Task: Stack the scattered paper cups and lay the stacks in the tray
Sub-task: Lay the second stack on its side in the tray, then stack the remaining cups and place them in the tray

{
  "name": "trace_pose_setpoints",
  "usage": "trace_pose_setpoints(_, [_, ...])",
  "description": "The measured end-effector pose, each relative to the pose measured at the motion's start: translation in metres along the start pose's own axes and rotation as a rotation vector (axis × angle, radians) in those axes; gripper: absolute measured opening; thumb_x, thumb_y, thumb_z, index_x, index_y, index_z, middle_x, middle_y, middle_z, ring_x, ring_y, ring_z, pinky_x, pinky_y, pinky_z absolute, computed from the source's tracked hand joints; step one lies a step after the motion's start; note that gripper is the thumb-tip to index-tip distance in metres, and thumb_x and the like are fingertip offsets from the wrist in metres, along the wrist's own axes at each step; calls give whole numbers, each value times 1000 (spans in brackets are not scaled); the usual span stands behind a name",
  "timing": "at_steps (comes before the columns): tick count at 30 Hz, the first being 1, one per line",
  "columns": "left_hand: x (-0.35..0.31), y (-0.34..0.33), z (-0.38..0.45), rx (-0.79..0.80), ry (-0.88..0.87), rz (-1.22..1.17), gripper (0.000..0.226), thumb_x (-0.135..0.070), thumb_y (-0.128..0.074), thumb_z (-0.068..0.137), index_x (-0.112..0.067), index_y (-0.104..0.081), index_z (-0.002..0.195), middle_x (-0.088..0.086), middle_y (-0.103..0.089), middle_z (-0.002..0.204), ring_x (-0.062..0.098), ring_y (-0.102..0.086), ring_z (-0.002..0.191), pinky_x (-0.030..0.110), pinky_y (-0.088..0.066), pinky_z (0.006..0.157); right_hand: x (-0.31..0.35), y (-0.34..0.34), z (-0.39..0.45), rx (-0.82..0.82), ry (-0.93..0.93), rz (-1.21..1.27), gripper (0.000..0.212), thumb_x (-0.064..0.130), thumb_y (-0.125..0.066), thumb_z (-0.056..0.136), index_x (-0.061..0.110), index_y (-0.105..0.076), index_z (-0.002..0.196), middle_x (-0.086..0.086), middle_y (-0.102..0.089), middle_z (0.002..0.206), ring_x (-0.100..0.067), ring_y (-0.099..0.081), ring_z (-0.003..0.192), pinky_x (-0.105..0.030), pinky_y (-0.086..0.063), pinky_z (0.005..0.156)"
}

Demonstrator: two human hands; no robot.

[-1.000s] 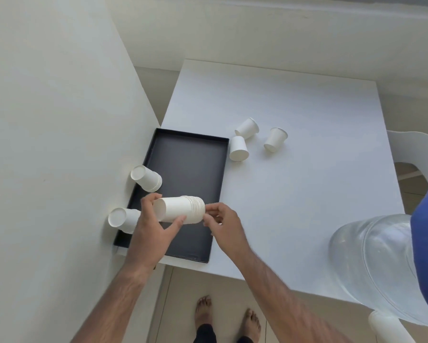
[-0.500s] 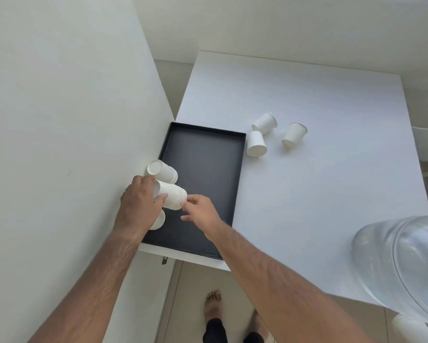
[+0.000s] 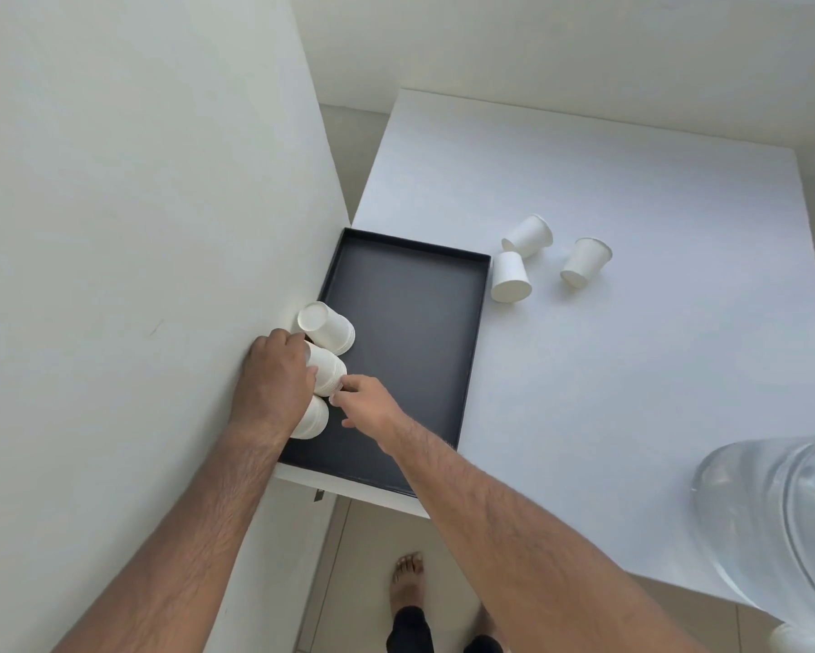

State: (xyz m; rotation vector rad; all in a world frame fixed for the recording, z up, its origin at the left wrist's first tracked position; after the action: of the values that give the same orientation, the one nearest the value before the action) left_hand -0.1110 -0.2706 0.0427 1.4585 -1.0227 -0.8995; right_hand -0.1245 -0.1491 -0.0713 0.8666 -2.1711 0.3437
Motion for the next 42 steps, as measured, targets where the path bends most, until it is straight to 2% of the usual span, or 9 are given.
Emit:
trace_pose_setpoints(5, [0,-5,-4,-1,18,51,53,-31,-73,98,-6,-58,143,10,-63,135,30,-58,119,40,-46,108,1,-8,1,50,22,-31,44,11,-57,98,22,-64,140,-13,-68,138,-35,-64,127,-53,-57,104])
trace_pose_setpoints(8, [-13,4,-12,-86,-12,9,66,-19,-85,86,0,-61,145,17,-64,142,38,-62,119,50,-55,97,5,0,6,49,82,-96,42,16,-57,96,25,-67,136,4,-71,132,-13,-67,108,-47,-58,103])
trace_pose_setpoints(13, [-60,5,-22,-160,-171,-70,61,-18,-86,86,-3,-65,141,13,-69,135,34,-68,113,48,-57,97,-1,45,2,-36,121,-260,54,32,-60,101,15,-53,151,-1,-56,152,-20,-60,132,-48,-52,110])
trace_pose_setpoints(19, [-134,-14,-20,-96,-361,-172,65,-26,-86,87,-6,-64,145,7,-68,133,27,-67,117,41,-56,105,-27,166,-28,-350,211,-205,24,25,-66,99,19,-69,122,0,-68,121,-8,-66,99,-33,-55,94])
trace_pose_setpoints(22, [-168,-33,-11,7,-417,-186,65,-36,-63,103,-12,-46,161,0,-56,150,21,-54,134,34,-41,120,-45,233,-53,-569,199,-282,24,19,-65,101,15,-66,124,-3,-63,127,-16,-64,107,-34,-51,101])
trace_pose_setpoints(28, [-219,-48,16,126,-400,-307,61,-33,-57,107,-16,-38,163,-4,-45,157,20,-46,138,29,-40,118,-81,312,-87,-730,121,-719,48,23,-63,102,8,-53,147,-10,-46,155,-33,-46,143,-41,-37,116])
trace_pose_setpoints(31, [-239,-48,38,158,-405,-300,47,-29,-57,107,-15,-47,151,-3,-49,152,21,-48,133,31,-45,111,-102,328,-87,-721,47,-911,68,40,-52,108,9,-29,164,-14,-18,174,-32,-18,162,-41,-18,130])
trace_pose_setpoints(35, [-266,-46,75,171,-441,-205,45,-25,-52,108,-12,-51,151,1,-42,162,27,-44,140,36,-45,114,-130,339,-75,-646,-37,-1020,81,57,-33,109,15,1,170,-8,11,177,-28,7,165,-46,0,132])
trace_pose_setpoints(42, [-293,-69,116,234,-483,3,53,-19,-50,105,-21,-50,158,-3,-9,181,35,-19,162,44,-47,115,-156,332,-62,-572,-74,-994,90,67,-21,106,14,21,165,-8,29,172,-27,23,161,-50,9,131])
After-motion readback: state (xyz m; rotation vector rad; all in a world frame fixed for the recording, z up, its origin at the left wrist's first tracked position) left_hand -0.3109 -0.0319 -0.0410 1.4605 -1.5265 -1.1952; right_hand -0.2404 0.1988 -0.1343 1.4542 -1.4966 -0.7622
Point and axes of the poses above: each hand's wrist, its own z-axis towards the middle knuckle, its own y-axis out of the back of the hand, x = y × z, the point moved 8 cm from there along z, towards the middle knuckle
